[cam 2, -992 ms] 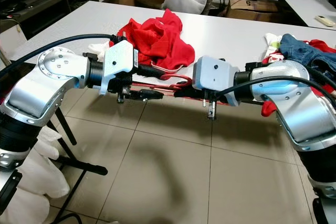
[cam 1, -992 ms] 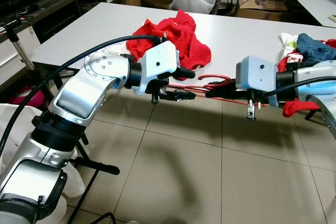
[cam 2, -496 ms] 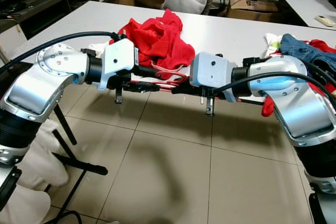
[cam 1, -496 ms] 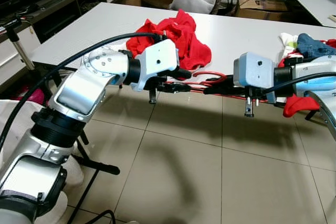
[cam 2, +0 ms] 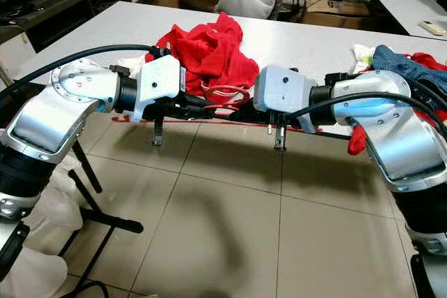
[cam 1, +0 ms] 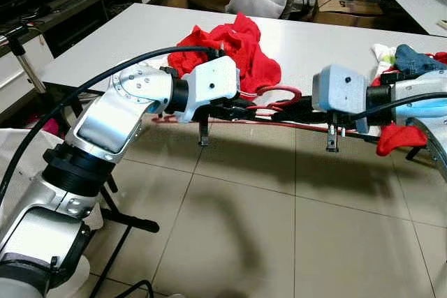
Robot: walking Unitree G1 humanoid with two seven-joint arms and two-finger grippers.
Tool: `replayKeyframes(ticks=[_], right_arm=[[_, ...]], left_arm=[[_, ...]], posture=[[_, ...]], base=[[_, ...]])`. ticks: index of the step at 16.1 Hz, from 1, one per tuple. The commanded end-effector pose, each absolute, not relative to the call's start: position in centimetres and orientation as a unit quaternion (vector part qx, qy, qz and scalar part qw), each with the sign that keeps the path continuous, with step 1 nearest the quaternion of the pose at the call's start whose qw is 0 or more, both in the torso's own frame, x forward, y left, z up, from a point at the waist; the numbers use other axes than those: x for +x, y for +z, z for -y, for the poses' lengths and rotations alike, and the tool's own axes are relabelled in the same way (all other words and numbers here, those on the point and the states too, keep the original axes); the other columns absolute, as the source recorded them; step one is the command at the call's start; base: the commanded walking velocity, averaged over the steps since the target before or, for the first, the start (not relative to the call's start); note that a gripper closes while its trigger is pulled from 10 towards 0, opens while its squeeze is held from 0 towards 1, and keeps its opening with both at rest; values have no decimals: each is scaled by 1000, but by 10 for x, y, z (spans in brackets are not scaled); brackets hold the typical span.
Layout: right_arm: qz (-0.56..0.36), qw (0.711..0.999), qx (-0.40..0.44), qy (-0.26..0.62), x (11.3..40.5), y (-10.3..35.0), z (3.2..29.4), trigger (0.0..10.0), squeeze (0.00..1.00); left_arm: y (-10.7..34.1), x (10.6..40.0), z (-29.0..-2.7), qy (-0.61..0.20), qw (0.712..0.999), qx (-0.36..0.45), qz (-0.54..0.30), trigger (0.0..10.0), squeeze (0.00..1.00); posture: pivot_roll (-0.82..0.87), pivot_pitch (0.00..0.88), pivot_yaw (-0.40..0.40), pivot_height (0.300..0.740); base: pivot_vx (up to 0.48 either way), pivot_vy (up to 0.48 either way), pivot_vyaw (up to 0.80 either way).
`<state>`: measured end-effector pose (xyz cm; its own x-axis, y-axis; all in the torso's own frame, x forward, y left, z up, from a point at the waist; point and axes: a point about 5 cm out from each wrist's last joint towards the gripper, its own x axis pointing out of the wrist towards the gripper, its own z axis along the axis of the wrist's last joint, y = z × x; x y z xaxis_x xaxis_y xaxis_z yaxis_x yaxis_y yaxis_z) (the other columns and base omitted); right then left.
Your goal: Hang hanger
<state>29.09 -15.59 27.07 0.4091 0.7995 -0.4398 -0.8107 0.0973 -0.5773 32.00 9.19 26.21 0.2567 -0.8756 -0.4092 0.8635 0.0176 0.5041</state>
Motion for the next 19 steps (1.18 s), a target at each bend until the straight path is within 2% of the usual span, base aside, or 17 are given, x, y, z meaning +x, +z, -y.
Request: replayKeyframes(ticks=[1,4,5,6,9,13,14,19], right_arm=[[11,728,-398,557,288,277,150,10000,0],[11,735,-384,559,289,278,150,10000,0],[6,743,-365,561,289,279,151,10000,357],[2,745,-349,568,288,281,153,10000,1000],[-2,738,-346,579,286,286,160,10000,1000],[5,730,-375,571,289,284,159,10000,1000],[17,734,-385,560,292,283,153,10000,0],[25,728,-380,570,293,281,145,10000,0]], left_arm=[[265,318,-90,-612,705,357,16,0,0],[264,314,-95,-629,699,340,13,0,0],[265,313,-97,-635,696,335,14,0,0],[267,313,-101,-639,692,336,12,0,0],[270,314,-113,-642,678,358,-3,0,0],[275,315,-116,-640,671,374,-5,0,0],[277,314,-114,-644,670,370,1,0,0],[285,315,-112,-645,673,362,20,0,0]], posture=[[-109,0,-5,740],[-112,0,-8,740],[-112,0,-8,740],[-112,0,-8,740],[-112,0,-8,740],[-108,0,-19,740],[-108,0,-19,740],[-103,0,-15,740]], base=[[0,0,0],[0,0,0],[0,0,0],[0,0,0],[0,0,0],[0,0,0],[0,0,0],[0,0,0]])
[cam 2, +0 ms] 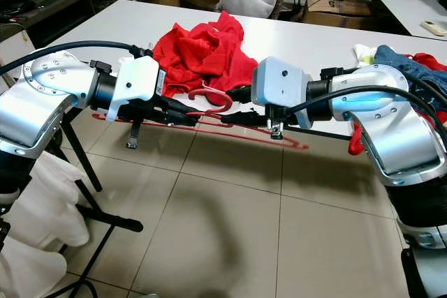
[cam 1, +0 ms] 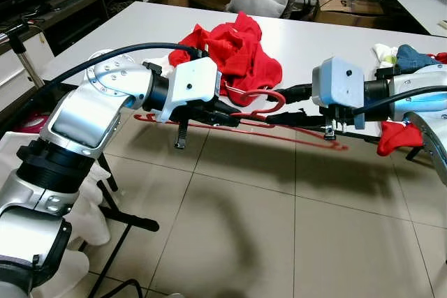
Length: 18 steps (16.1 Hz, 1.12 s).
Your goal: Hang hanger
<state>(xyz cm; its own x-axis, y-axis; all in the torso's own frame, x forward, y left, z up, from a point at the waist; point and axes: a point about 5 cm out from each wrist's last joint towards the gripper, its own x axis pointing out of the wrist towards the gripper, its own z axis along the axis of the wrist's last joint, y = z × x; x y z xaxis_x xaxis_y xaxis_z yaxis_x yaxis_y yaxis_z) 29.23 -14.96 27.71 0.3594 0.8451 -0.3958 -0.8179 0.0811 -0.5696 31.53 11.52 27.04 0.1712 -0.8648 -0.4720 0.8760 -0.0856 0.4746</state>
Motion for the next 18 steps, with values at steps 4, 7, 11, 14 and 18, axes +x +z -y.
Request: replayKeyframes(ticks=[4,7,11,14,18], right_arm=[[31,727,-377,572,293,282,143,10000,0],[46,741,-362,563,296,292,146,10000,0],[43,744,-356,564,295,293,148,10000,0],[35,739,-359,569,294,289,147,10000,0],[20,742,-380,552,302,276,149,10000,0]], left_arm=[[288,317,-114,-638,679,362,25,0,0],[285,323,-119,-620,688,378,14,0,0],[285,332,-120,-593,708,383,21,0,0],[289,332,-119,-594,710,378,30,0,0],[299,321,-112,-622,693,361,54,0,0]], posture=[[-103,0,-14,740],[-103,0,-14,740],[-105,0,-8,740],[-103,0,-7,740],[-98,0,-12,740]], base=[[0,0,0],[0,0,0],[0,0,0],[0,0,0],[0,0,0]])
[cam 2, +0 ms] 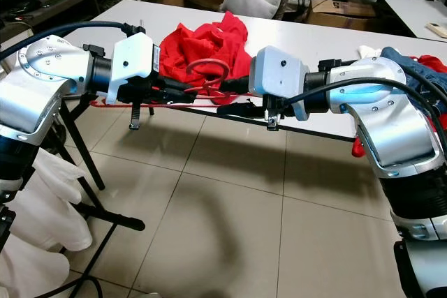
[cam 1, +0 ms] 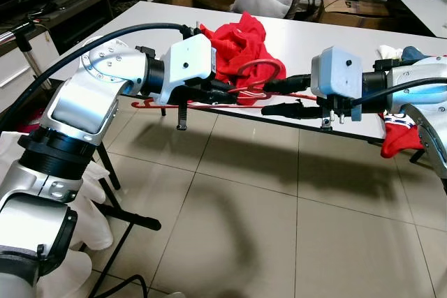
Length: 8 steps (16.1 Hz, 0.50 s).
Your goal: Hang hanger
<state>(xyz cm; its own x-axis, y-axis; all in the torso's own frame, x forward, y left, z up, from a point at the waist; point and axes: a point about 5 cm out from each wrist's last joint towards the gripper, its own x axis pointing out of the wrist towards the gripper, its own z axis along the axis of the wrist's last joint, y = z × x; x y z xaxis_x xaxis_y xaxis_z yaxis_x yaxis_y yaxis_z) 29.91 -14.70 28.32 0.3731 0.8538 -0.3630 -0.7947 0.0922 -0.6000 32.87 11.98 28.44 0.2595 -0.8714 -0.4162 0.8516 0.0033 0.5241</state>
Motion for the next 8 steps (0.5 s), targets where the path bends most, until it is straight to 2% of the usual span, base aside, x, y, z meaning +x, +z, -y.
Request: replayKeyframes(ticks=[1,2,3,4,8], right_arm=[[19,745,-379,548,304,275,149,10000,0],[19,747,-378,547,305,276,150,9647,0],[18,748,-375,547,305,276,150,3529,0],[16,749,-370,549,306,276,151,0,0],[5,748,-357,559,305,273,152,0,0]], left_arm=[[299,319,-111,-629,685,364,53,0,0],[299,318,-111,-630,684,364,54,0,0],[299,318,-111,-630,684,363,54,0,0],[300,317,-110,-631,683,364,56,0,0],[304,316,-109,-630,683,363,64,0,0]], posture=[[-97,0,-16,740],[-97,0,-16,740],[-97,0,-16,740],[-97,0,-18,740],[-99,0,-18,740]], base=[[0,0,0],[0,0,0],[0,0,0],[0,0,0],[0,0,0]])
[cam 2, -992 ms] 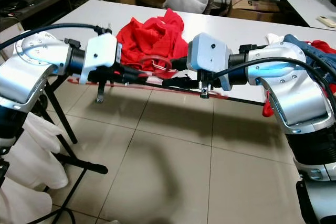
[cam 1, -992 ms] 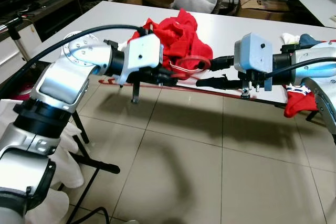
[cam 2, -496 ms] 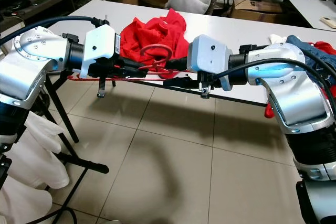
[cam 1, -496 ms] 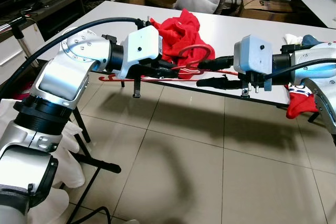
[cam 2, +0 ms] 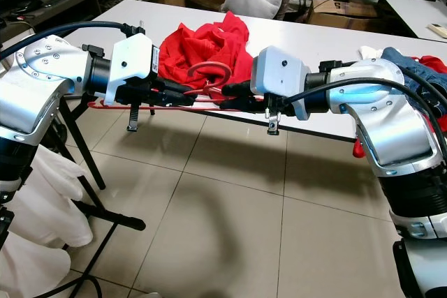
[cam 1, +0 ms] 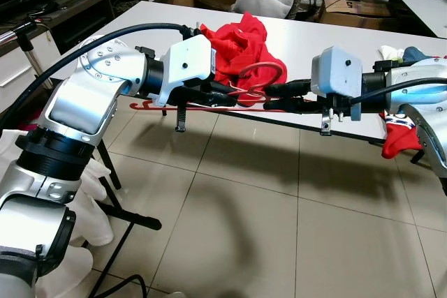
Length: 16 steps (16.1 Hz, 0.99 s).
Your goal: Hang hanger
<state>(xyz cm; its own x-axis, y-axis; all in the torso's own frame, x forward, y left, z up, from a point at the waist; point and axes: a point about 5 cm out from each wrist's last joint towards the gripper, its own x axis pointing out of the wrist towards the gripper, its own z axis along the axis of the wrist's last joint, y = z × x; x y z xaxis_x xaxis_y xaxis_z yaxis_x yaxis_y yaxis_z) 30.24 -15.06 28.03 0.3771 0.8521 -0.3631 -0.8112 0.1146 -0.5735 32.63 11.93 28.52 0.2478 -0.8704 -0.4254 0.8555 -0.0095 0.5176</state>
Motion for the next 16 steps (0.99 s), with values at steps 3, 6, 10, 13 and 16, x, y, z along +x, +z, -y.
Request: replayKeyframes(ticks=[3,6,10,13,16], right_arm=[[0,749,-353,561,305,272,153,0,0],[-11,748,-351,564,305,268,155,1098,0],[-17,762,-337,553,308,268,157,10000,1000],[-14,767,-349,538,312,270,158,10000,1000],[-15,766,-368,527,315,267,159,10000,1000]], left_arm=[[308,315,-108,-627,684,366,73,0,0],[315,314,-105,-625,684,366,89,0,0],[311,312,-105,-628,680,369,83,0,0],[311,311,-105,-631,677,370,82,0,0],[311,311,-105,-632,675,373,82,0,0]], posture=[[-98,0,-19,740],[-98,0,-19,740],[-97,0,-19,740],[-95,0,-17,740],[-93,0,-20,740]], base=[[0,0,0],[0,0,0],[0,0,0],[0,0,0],[0,0,0]])
